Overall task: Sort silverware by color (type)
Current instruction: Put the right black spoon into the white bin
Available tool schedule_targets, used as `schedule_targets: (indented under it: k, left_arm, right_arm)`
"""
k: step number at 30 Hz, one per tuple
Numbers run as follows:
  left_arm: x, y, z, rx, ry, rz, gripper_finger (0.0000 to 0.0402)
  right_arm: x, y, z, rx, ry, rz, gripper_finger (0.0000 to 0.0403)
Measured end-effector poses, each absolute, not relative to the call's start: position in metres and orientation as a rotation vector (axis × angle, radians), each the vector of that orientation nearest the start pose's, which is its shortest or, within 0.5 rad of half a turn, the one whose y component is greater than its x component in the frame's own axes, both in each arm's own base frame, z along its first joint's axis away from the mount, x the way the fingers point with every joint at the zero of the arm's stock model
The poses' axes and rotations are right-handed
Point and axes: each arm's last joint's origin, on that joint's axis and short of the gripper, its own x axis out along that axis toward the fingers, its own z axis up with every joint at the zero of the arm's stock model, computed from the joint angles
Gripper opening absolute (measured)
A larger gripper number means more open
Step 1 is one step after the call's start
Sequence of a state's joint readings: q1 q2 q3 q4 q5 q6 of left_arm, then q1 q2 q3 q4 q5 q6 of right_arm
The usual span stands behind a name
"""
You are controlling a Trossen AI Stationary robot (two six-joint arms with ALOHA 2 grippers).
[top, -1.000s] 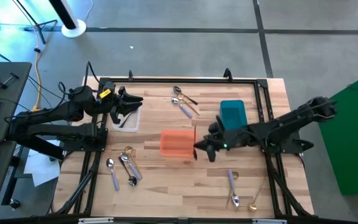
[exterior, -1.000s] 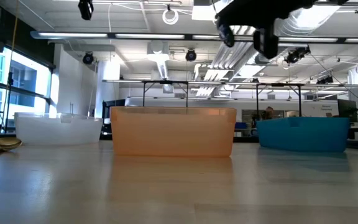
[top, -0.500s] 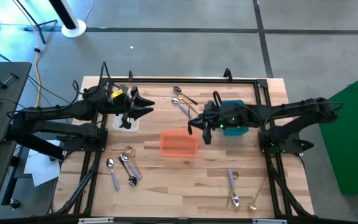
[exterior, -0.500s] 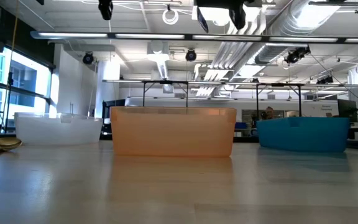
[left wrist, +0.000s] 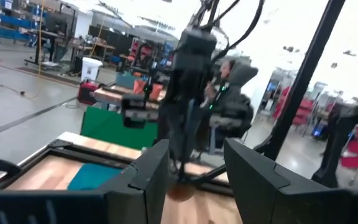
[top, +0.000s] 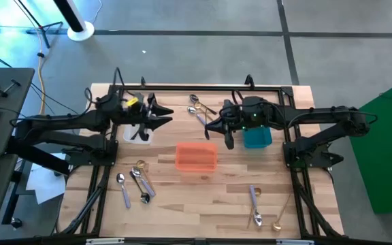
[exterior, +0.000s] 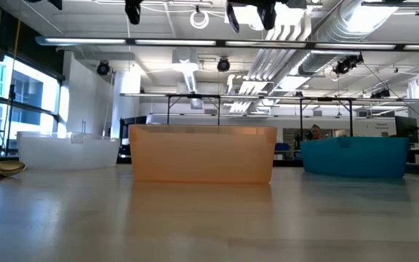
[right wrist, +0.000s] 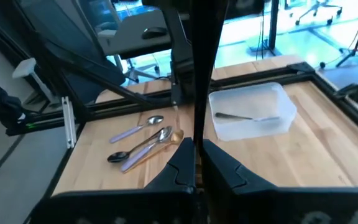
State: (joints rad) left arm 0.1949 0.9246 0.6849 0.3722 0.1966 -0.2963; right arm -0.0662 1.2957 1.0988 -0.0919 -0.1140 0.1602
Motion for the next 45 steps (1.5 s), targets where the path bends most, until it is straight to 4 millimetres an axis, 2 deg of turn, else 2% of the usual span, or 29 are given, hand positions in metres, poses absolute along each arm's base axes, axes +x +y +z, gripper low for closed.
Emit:
schedule_targets:
  k: [4, 10, 31, 38, 45]
  left_arm:
    - [0.216, 0.034, 0.319, -0.275, -0.09, -0.048, 0.0145]
    - [0.223, 0.03, 0.314, -0.185, -0.072, -0.064, 0.0145]
    - [0.225, 0.031, 0.314, -0.165, -0.086, -0.038, 0.0145]
    - [0.251, 0.034, 0.323, -0.16, -0.074, -0.031, 0.0145]
    - [0.271, 0.033, 0.317, -0.165, -0.026, -0.067, 0.0145]
  right_arm:
    - [0.293, -0.016, 0.342, 0.178, 0.276, 0.027, 0.0]
    - [0.293, -0.016, 0.343, 0.171, 0.268, 0.025, 0.0]
    - [0.295, -0.016, 0.345, 0.169, 0.242, 0.031, 0.0]
    - [0.315, -0.017, 0.332, 0.153, 0.221, 0.063, 0.0]
    - [0.326, -0.017, 0.324, 0.152, 0.205, 0.081, 0.0]
